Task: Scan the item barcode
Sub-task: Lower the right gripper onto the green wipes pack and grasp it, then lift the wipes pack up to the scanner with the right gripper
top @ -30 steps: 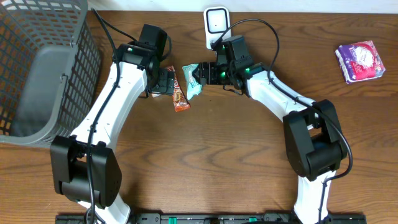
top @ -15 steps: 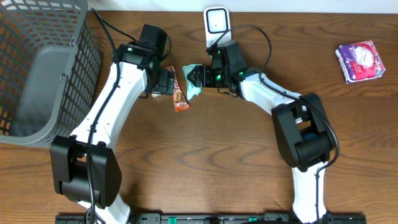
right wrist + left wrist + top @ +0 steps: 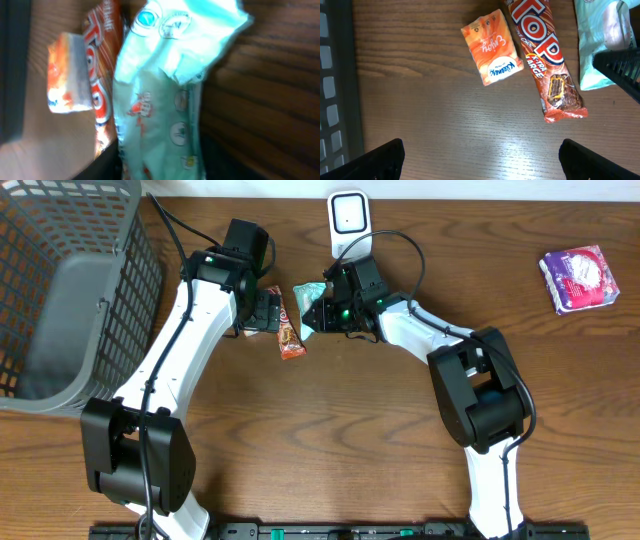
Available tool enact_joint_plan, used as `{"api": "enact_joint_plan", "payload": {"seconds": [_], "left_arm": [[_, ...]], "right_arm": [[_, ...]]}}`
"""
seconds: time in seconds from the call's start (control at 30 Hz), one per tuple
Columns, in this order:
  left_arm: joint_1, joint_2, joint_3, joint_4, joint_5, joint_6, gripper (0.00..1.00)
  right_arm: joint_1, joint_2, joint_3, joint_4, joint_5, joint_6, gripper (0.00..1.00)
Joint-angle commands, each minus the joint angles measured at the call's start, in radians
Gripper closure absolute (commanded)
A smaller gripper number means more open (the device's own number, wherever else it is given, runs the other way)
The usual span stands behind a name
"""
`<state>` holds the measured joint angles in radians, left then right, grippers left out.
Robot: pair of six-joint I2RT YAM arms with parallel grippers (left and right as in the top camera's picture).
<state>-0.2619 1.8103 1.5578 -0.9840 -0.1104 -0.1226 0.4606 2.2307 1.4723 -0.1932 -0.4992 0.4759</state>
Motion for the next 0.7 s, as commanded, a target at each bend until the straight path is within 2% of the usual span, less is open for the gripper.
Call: {"api": "enact_joint_plan", "payload": {"seconds": [0.0, 0.1, 0.3, 0.67], "left_arm": [[0.003, 0.004, -0.001, -0.003, 0.0, 0.006, 0.02], [0.003, 0.004, -0.001, -0.003, 0.0, 0.006, 0.02], [0.003, 0.004, -0.001, -0.003, 0.0, 0.006, 0.02], [0.003, 0.004, -0.001, -0.003, 0.0, 0.006, 0.02]], "right_arm": [[0.005, 0.048, -0.013, -0.003, 0.038, -0.014, 0.73], [-0.004, 0.047, -0.013, 0.014, 0.037, -0.006, 0.85], [-0.038, 0.047, -0.009, 0.063, -0.012, 0.011, 0.98], [-0.14, 0.045, -0.001, 0.092, -0.282, 0.015, 0.99]]}}
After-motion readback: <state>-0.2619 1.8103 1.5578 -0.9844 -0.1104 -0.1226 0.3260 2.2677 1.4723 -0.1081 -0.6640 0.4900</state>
